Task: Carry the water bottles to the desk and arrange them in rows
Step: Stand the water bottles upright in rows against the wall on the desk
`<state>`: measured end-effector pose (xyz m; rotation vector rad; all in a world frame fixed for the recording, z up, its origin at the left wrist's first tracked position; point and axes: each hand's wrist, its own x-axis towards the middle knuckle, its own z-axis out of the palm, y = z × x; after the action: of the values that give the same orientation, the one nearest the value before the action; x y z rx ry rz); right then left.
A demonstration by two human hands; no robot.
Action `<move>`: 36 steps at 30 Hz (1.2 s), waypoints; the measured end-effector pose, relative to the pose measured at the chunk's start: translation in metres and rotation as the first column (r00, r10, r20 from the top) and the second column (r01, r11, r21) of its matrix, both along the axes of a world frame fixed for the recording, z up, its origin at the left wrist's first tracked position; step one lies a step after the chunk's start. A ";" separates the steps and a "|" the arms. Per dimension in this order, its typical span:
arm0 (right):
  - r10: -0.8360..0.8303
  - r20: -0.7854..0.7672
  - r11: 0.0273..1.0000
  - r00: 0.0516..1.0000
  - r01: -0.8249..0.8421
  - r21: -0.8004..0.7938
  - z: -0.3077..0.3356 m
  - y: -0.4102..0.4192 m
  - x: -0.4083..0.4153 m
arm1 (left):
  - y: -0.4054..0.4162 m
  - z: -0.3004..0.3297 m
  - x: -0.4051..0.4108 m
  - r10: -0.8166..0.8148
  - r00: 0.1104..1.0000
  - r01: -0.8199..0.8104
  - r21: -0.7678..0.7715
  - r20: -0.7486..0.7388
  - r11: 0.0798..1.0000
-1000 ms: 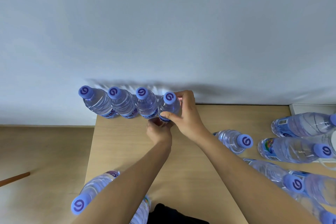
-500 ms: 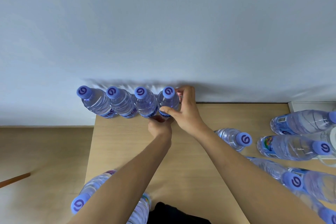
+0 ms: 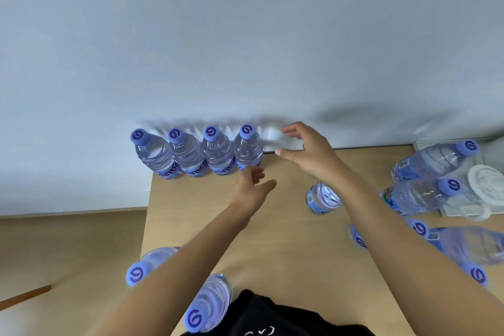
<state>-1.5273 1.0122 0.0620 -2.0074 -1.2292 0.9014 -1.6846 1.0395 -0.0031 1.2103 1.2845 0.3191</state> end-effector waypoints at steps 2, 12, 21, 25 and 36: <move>-0.016 0.025 1.000 1.000 0.016 0.003 0.011 -0.015 0.008 | -0.008 0.011 0.004 -0.063 0.998 0.062 0.053 0.027 0.997; -0.299 -0.077 0.954 0.951 0.298 -0.013 0.002 -0.090 0.030 | -0.042 0.048 0.013 -0.241 0.970 0.237 0.138 0.013 0.962; -0.493 -0.262 0.840 0.829 0.533 0.105 -0.046 -0.107 0.001 | -0.061 0.055 0.002 -0.223 0.975 0.220 0.107 0.017 0.970; -0.493 -0.263 0.836 0.829 0.535 0.120 -0.055 -0.100 0.005 | -0.067 0.056 -0.008 -0.197 0.980 0.193 0.097 0.030 0.976; -0.278 -0.250 0.932 0.927 0.324 0.164 0.020 -0.097 -0.007 | -0.072 0.068 -0.025 -0.306 0.950 0.298 0.106 0.063 0.949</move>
<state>-1.5343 0.9147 0.0824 -1.8118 -0.8220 0.7885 -1.7094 0.9672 0.0652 1.4403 1.0062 0.2028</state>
